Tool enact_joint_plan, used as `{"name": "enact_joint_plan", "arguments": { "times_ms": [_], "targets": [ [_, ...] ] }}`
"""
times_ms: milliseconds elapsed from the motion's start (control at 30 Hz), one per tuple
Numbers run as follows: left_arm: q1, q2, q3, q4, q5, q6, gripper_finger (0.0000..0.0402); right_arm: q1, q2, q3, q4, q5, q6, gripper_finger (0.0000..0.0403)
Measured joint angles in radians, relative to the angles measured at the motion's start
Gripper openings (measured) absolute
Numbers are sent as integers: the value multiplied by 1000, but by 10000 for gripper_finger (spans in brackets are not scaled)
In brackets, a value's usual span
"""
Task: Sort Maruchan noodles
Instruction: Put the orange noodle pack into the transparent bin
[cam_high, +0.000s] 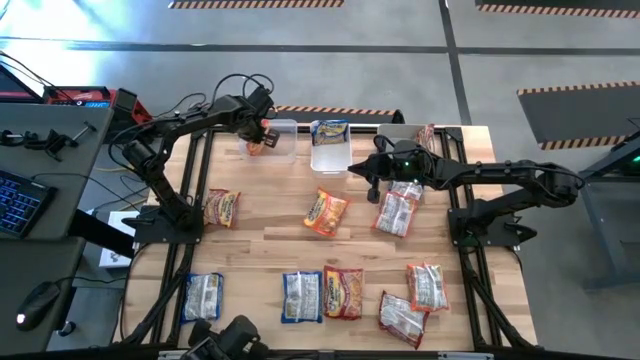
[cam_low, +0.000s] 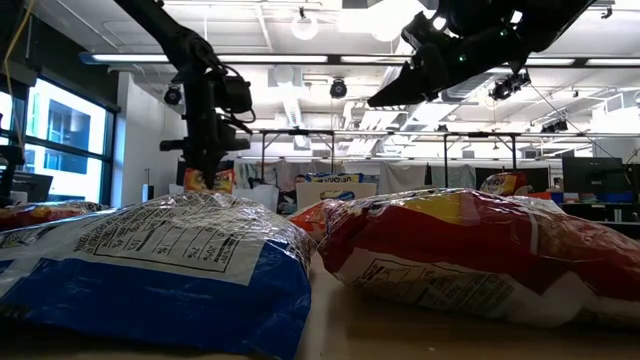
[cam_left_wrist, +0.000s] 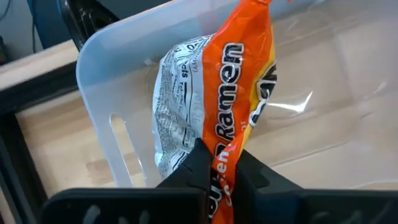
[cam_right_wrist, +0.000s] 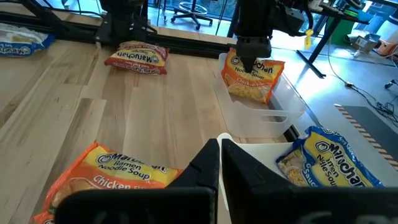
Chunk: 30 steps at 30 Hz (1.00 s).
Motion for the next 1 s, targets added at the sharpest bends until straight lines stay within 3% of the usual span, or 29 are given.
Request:
{"name": "enact_joint_plan", "arguments": {
  "times_ms": [500, 1000],
  "targets": [
    [0, 0, 0, -9, -38, -182, 15, 0, 0, 0, -47, -3, -17, 0],
    [3, 0, 0, -45, -109, -170, 30, 0, 0, 0, -61, -3, -19, 0]
  ]
}}
